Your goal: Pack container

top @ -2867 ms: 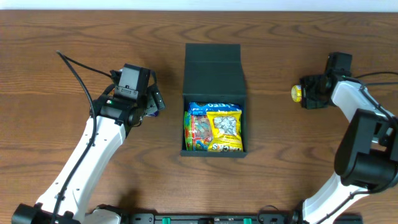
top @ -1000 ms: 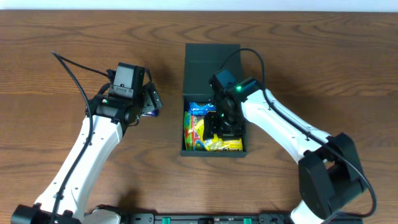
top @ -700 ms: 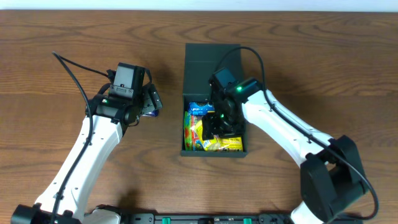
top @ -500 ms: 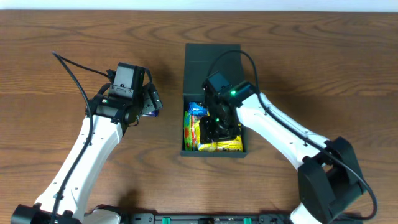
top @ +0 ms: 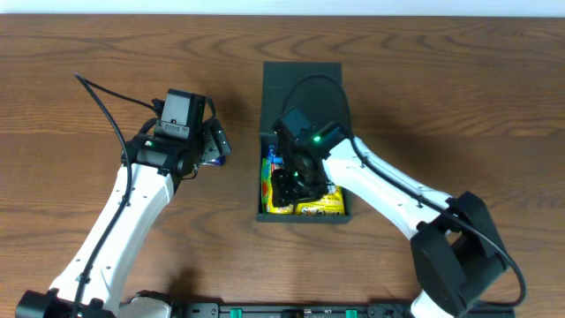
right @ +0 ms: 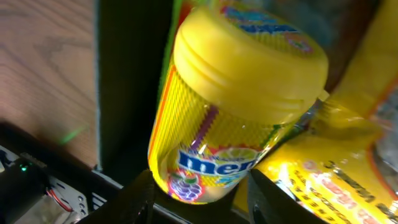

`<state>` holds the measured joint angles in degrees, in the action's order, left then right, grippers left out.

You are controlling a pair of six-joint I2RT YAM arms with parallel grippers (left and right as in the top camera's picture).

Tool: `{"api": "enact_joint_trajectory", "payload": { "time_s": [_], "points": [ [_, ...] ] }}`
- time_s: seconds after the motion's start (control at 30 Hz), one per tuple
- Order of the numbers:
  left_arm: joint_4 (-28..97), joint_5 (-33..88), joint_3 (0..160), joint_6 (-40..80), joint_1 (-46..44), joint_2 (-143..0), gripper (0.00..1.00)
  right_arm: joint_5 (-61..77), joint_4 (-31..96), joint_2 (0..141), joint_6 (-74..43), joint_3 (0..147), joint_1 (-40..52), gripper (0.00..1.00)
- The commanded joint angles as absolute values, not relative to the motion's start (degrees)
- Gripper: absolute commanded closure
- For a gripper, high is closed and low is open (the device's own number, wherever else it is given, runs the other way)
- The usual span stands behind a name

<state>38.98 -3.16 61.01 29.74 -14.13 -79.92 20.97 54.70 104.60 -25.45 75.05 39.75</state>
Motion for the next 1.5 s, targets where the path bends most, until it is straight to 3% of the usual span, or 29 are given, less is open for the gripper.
{"api": "enact_joint_trajectory", "payload": {
  "time_s": [0.0,0.13,0.6,0.67,0.73,0.83,0.97,1.23,1.43,1.47],
  "points": [
    [39.18,-2.94,60.99,29.08,-13.82,-79.77,0.05,21.21,53.58,105.03,-26.02,75.96,40.71,0.52],
    [39.18,-2.92,60.99,29.06,-13.82,-79.77,0.05,21.17,52.23,105.03,-23.90,75.96,40.71,0.47],
    [39.16,-2.96,60.99,28.64,-13.82,-79.77,0.05,28.71,49.36,105.03,-11.46,75.96,40.69,0.42],
    [39.16,-2.96,60.99,28.40,-13.82,-79.77,0.05,28.91,49.67,104.86,-11.51,76.09,40.32,0.53],
    [39.03,-3.18,61.01,26.83,-13.74,-79.75,0.05,28.45,52.62,102.89,-11.46,77.58,38.46,0.56],
    [38.94,-3.16,61.01,26.74,-12.67,-79.75,0.05,24.34,56.45,97.25,-11.49,80.20,34.33,0.53],
    [37.65,-3.97,60.99,21.50,-10.31,-80.01,0.05,20.73,56.42,88.75,-11.53,80.20,27.03,0.42],
    [36.64,-1.87,60.99,49.10,-8.36,-88.20,0.05,20.78,58.92,87.33,-12.82,79.81,21.71,0.37],
    [33.98,-1.43,60.99,59.81,-8.16,-96.16,0.00,17.93,61.08,87.33,-12.78,79.81,21.71,0.33],
    [33.74,-1.45,60.99,60.88,-8.14,-96.79,0.05,17.23,61.41,87.33,-12.78,79.81,21.71,0.32]
  ]
}}
